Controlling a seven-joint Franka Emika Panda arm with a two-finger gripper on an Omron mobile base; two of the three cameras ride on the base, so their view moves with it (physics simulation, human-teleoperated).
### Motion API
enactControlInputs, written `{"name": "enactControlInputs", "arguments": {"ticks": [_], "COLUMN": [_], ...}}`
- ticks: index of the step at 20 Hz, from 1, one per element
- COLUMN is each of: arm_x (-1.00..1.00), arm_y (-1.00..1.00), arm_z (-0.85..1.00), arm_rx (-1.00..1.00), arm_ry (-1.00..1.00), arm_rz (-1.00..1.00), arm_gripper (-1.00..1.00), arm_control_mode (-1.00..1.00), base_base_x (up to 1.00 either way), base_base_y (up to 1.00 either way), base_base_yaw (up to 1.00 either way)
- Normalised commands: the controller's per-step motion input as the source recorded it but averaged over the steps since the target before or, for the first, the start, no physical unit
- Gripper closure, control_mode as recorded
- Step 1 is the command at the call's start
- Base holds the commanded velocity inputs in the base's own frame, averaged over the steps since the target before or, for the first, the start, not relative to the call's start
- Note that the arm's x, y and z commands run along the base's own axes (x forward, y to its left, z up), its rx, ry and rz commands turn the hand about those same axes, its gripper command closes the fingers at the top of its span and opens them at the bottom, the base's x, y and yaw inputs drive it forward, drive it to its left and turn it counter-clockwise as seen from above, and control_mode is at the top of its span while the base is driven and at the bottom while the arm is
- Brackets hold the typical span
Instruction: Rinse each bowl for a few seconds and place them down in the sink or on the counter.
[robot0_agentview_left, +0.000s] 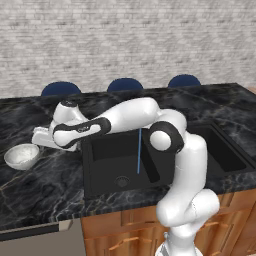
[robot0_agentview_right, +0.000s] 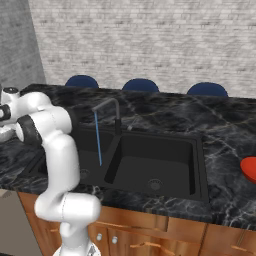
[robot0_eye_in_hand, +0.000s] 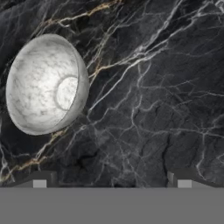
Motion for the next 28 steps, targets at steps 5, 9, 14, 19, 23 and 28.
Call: {"name": "enactControlInputs", "arguments": {"ticks": [5, 9, 14, 19, 23, 28], "arm_x": [0.33, 0.33, 0.25, 0.19, 0.04, 0.00], "arm_y": [0.60, 0.51, 0.27, 0.11, 0.00, -0.13], "arm_z": [0.00, 0.00, -0.03, -0.14, -0.20, -0.23], "arm_rx": [-0.12, -0.09, -0.07, -0.04, -0.03, -0.03], "arm_ry": [0.07, 0.08, 0.05, 0.02, 0.00, 0.00], "arm_rz": [0.00, 0.00, 0.00, 0.00, 0.00, -0.01], "arm_gripper": [-1.00, -1.00, -1.00, -1.00, -1.00, -1.00], "arm_control_mode": [-1.00, -1.00, -1.00, -1.00, -1.00, -1.00], "base_base_x": [0.00, 0.00, 0.00, 0.00, 0.00, 0.00], "base_base_y": [0.00, 0.00, 0.00, 0.00, 0.00, 0.00], "base_base_yaw": [0.00, 0.00, 0.00, 0.00, 0.00, 0.00]}}
